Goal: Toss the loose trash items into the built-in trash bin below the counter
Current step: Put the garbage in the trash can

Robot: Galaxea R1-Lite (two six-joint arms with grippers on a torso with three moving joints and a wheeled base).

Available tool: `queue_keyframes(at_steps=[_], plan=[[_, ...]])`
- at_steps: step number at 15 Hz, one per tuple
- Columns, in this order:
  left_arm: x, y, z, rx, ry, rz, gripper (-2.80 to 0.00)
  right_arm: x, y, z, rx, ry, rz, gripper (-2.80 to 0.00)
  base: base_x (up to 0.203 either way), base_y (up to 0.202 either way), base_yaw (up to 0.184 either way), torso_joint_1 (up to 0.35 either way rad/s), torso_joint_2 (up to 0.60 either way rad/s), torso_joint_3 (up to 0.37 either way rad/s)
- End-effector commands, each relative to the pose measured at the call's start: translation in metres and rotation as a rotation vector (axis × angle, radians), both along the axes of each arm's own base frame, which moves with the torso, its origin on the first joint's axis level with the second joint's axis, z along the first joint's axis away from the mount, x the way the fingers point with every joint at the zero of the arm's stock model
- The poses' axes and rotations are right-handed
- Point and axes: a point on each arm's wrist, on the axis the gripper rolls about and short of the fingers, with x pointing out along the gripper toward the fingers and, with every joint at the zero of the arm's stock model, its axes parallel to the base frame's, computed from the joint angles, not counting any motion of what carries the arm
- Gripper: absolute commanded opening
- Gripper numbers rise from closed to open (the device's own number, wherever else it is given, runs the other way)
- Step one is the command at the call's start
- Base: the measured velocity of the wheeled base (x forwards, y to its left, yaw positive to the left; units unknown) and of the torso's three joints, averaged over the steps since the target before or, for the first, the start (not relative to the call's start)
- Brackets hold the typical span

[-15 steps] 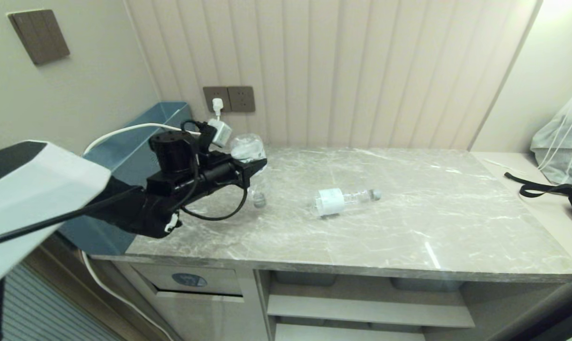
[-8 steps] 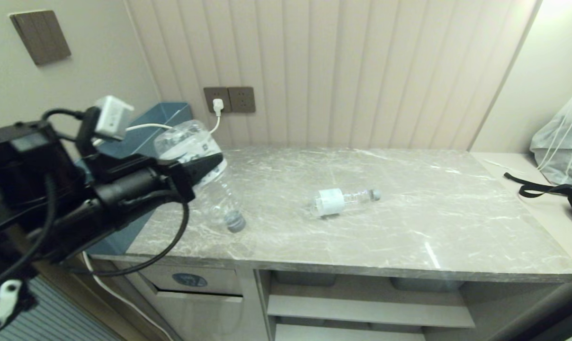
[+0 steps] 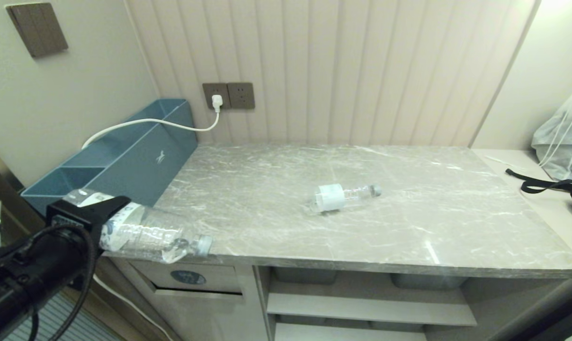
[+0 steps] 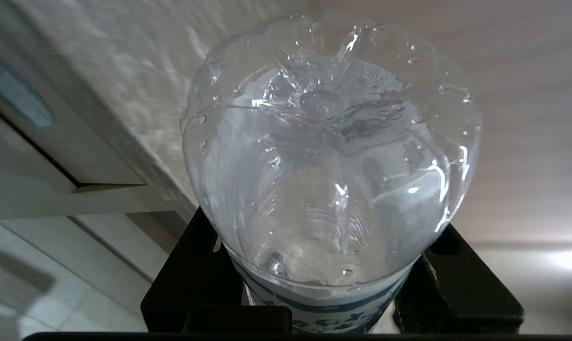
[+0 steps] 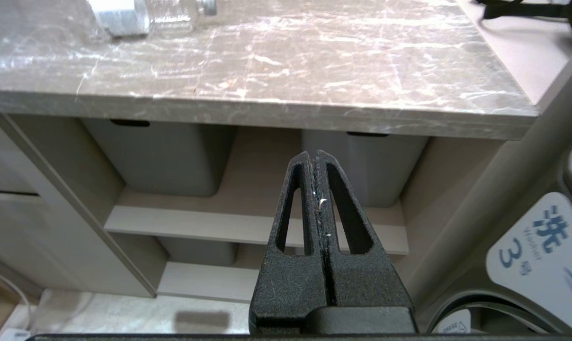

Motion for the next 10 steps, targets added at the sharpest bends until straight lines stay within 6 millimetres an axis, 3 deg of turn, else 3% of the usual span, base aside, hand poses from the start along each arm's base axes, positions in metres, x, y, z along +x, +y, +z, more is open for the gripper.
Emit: queue_keyframes(at_steps=[1, 4, 7, 10], plan=[[-0.002, 0.01, -0.004, -0.074, 0.01, 0.072, -2.8, 0.0, 0.0, 0.0, 0.0, -0.001, 0.001, -2.8, 0.0, 0.0, 0.0, -0.143, 0.34, 0.173], [-0.021, 0.025, -0.025, -0.22, 0.11, 0.235, -2.8, 0.0, 0.0, 0.0, 0.0, -0.001, 0.001, -2.8, 0.0, 0.0, 0.0, -0.164, 0.36, 0.184], [-0.047, 0.036, -0.052, -0.236, 0.208, 0.301, -2.8, 0.0, 0.0, 0.0, 0.0, -0.001, 0.001, -2.8, 0.0, 0.0, 0.0, -0.18, 0.38, 0.202], [-0.047, 0.036, -0.057, -0.248, 0.243, 0.273, -2.8, 0.0, 0.0, 0.0, -0.002, -0.001, 0.001, -2.8, 0.0, 0.0, 0.0, -0.235, 0.52, 0.27]])
